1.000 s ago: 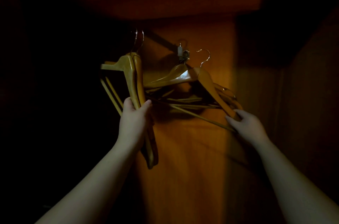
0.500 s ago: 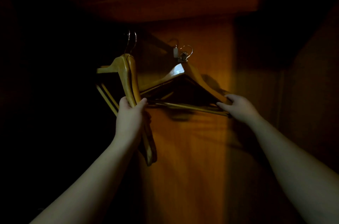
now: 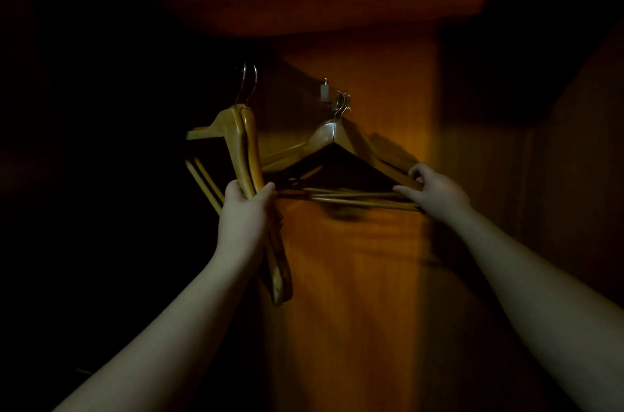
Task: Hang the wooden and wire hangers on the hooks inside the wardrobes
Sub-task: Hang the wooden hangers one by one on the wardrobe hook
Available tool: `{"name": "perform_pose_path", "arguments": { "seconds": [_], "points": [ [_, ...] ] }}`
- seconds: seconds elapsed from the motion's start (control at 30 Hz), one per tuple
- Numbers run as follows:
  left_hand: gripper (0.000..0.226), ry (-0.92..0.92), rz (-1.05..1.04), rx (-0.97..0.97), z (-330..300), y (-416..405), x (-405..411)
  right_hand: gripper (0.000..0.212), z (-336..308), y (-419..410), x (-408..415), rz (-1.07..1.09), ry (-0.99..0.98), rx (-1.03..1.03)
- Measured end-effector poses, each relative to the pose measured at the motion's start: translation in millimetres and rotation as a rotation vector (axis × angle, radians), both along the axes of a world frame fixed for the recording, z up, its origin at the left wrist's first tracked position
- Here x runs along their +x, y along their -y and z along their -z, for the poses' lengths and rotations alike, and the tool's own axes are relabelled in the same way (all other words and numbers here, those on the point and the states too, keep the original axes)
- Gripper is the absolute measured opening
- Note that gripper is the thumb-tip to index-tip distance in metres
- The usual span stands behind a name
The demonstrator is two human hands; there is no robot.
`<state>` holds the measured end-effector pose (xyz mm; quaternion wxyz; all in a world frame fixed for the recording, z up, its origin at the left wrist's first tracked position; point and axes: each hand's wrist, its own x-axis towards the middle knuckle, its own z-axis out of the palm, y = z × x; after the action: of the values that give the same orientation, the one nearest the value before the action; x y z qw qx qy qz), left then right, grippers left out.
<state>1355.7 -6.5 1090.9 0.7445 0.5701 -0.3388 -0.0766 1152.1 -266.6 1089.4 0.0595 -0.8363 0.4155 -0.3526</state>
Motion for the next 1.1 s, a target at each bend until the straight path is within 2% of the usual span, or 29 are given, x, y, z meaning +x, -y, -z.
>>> {"name": "perform_pose_path", "arguments": {
  "seconds": [0.17,0.27,0.6,0.8,1.1],
  "points": [
    [0.022,0.006,-0.012,0.007,3.7,0.4,3.3,0.041,0.1,-5.0,-0.4,0.146,-0.084,-0.212],
    [0.024,0.017,-0.019,0.017,7.2,0.8,6.6,0.036,1.2,-4.0,-1.4,0.178,-0.067,-0.316],
    [0.022,-0.01,0.021,0.013,8.4,1.9,7.0,0.044,-8.5,4.1,5.9,0.237,-0.128,-0.331],
    [0.023,-0.02,0.037,0.02,10.4,1.0,10.2,0.042,-12.2,2.2,13.0,0.243,-0.252,-0.273],
    [0.028,-0.052,0.056,0.043,18.5,2.5,24.0,0.045,-15.4,-2.3,17.2,0.278,-0.266,-0.194]
  ]
}}
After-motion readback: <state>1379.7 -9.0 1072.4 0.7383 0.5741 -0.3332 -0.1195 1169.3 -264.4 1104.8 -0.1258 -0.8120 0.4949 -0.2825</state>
